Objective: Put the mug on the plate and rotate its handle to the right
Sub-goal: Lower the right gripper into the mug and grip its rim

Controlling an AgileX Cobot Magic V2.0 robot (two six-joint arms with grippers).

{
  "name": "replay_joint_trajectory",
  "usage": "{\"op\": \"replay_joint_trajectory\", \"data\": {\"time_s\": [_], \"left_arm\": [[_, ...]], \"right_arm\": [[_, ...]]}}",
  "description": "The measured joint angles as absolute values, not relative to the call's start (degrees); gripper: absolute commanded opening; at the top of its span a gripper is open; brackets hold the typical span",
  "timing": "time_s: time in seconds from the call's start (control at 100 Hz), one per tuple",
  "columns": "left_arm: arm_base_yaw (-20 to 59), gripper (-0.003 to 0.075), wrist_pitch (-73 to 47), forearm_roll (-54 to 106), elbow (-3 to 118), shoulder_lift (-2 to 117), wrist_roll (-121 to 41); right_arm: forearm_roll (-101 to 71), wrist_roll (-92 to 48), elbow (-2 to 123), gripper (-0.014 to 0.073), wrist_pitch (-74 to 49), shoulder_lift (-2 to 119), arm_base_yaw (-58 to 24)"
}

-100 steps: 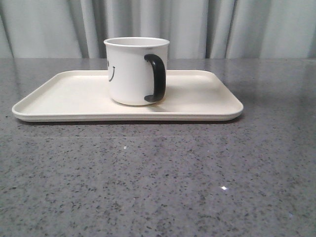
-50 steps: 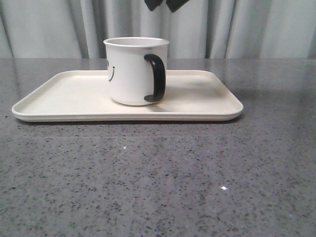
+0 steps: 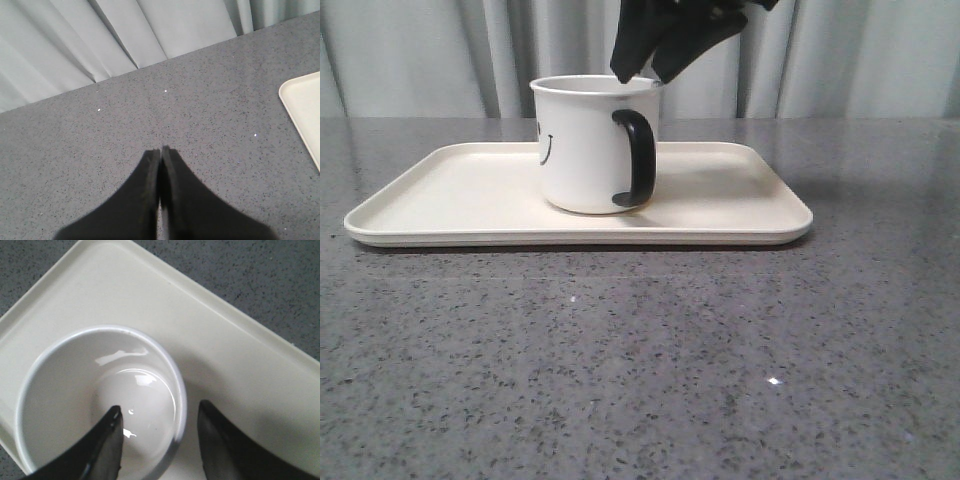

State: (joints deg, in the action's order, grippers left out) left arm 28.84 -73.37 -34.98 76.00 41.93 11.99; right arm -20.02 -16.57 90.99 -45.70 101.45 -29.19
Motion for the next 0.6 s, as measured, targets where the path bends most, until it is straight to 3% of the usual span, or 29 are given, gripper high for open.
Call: {"op": "replay_joint_trajectory", "data": {"time_s": [0.6], "left_arm": [[28.8, -0.0020, -73.4, -35.0, 76.0, 41.9, 12.0]], "right_arm": [[-20.0, -16.3, 91.0, 0.0360, -46.9, 103.8, -29.2]]}}
